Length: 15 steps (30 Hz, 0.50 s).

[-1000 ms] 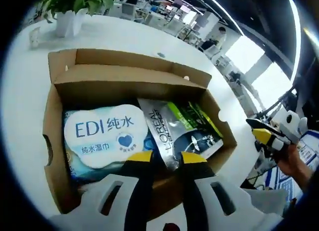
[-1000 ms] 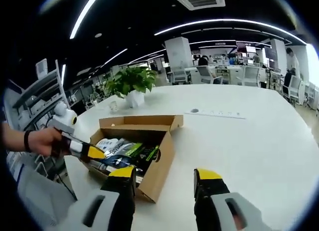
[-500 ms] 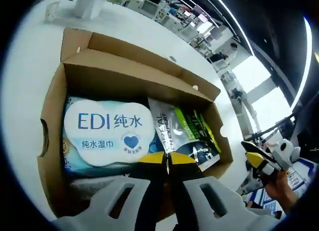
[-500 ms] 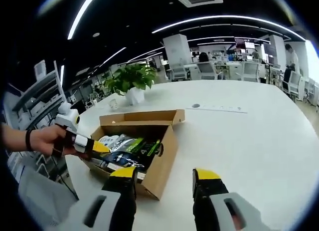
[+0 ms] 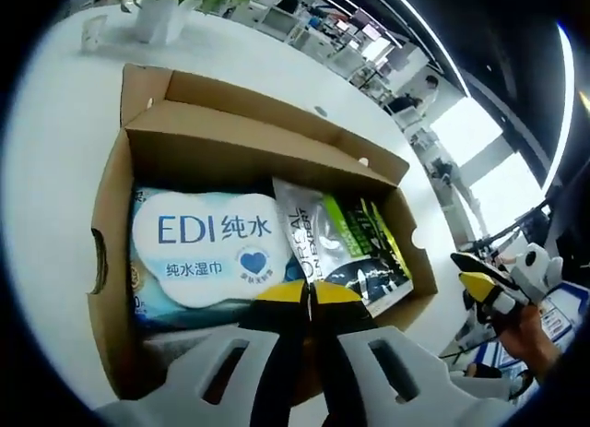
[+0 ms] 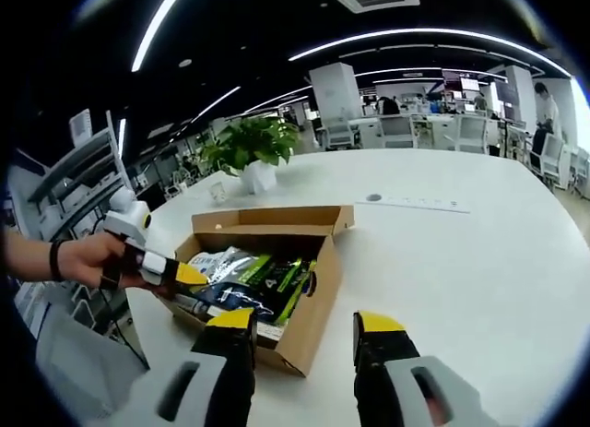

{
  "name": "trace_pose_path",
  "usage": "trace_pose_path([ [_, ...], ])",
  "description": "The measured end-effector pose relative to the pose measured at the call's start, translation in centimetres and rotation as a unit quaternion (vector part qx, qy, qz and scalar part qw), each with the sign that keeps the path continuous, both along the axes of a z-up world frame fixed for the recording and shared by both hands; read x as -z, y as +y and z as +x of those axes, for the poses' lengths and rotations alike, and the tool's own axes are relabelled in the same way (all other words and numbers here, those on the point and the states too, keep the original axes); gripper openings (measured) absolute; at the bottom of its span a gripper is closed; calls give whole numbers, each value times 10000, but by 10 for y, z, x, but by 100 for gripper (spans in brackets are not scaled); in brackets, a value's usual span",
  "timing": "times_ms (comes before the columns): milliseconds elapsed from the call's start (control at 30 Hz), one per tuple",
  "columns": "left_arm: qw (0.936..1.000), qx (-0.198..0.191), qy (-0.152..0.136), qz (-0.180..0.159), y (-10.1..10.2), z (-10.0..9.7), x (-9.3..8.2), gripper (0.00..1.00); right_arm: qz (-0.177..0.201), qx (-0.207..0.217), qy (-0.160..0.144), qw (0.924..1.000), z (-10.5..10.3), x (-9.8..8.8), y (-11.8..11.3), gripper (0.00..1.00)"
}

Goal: Operate the shoe box by opening the lid, removing the specified soft item, and placing it in the target area until the item is outside and the box remains undamaged.

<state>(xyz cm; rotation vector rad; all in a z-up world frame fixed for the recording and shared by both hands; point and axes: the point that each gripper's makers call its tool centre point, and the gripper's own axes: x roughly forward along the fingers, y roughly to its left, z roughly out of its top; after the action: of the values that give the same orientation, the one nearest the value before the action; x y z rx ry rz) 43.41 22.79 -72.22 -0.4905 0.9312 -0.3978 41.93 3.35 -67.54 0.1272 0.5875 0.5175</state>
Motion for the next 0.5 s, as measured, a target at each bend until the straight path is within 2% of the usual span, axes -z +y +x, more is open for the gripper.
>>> trace_pose_path([
  [100, 10000, 64, -17, 33, 0, -2, 0, 0, 120, -143, 24, 9998, 0, -1, 12, 38],
  [267, 9994, 223, -84, 240, 0, -1, 1, 0, 60, -481, 80, 9988, 3, 1, 37, 37],
  [333, 9994, 224, -79, 246, 1, -1, 2, 0, 40, -524, 124, 9985, 8, 1, 43, 37],
  [400, 9994, 229, -89, 248, 1, -1, 1, 0, 11, -449, 318, 9985, 12, 6, 45, 36],
  [500, 9989, 260, -129, 365, 4, -1, 2, 0, 189, -428, 353, 9983, 17, 3, 54, 36],
])
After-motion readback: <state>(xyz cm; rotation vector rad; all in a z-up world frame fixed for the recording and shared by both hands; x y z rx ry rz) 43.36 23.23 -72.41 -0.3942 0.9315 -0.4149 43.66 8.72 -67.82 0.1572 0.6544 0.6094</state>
